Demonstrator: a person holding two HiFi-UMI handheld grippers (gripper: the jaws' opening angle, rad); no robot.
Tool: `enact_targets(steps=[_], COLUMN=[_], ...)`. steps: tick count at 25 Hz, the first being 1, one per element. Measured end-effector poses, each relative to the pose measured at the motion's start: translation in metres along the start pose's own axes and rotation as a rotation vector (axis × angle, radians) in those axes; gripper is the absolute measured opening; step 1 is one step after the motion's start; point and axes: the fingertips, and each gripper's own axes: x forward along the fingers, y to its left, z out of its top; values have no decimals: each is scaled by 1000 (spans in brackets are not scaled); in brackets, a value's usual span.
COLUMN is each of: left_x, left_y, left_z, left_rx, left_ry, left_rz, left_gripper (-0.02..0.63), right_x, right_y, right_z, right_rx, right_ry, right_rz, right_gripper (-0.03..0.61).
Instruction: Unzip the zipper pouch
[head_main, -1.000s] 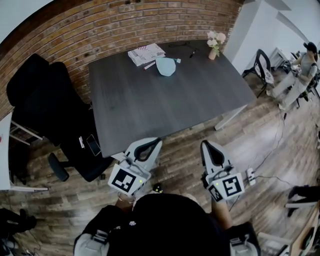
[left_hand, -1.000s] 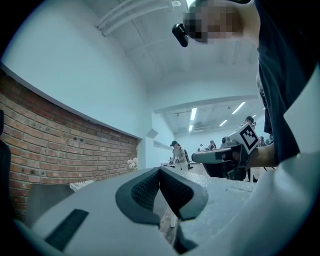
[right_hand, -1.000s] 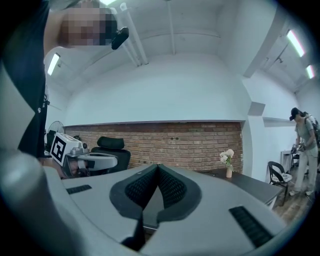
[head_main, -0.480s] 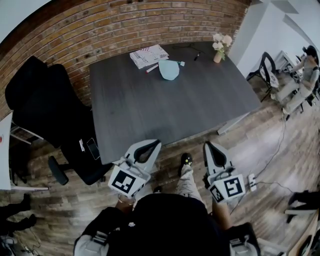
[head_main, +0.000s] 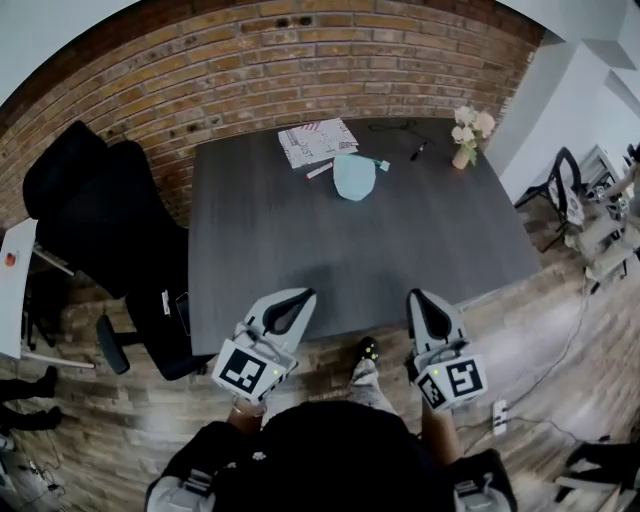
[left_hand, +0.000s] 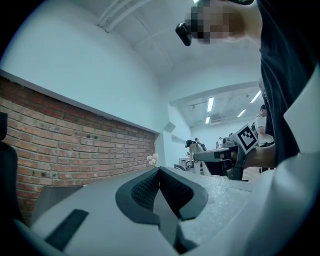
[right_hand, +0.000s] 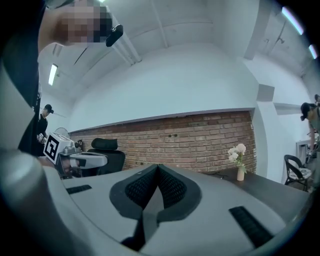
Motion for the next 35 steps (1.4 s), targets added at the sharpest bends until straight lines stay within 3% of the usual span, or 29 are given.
enact_targets(steps=[24, 35], left_x=[172, 203], left_y=[59, 80], left_z=[1, -6], left_rx=[2, 31], left_ry=[86, 146], left_rz=[280, 363], left_gripper=[3, 3], right_x=[124, 180], right_y=[-185, -219], right_z=[-18, -50], right_rx=[76, 59], right_ry=[65, 151], right_rz=[200, 275], right_gripper=[2, 2])
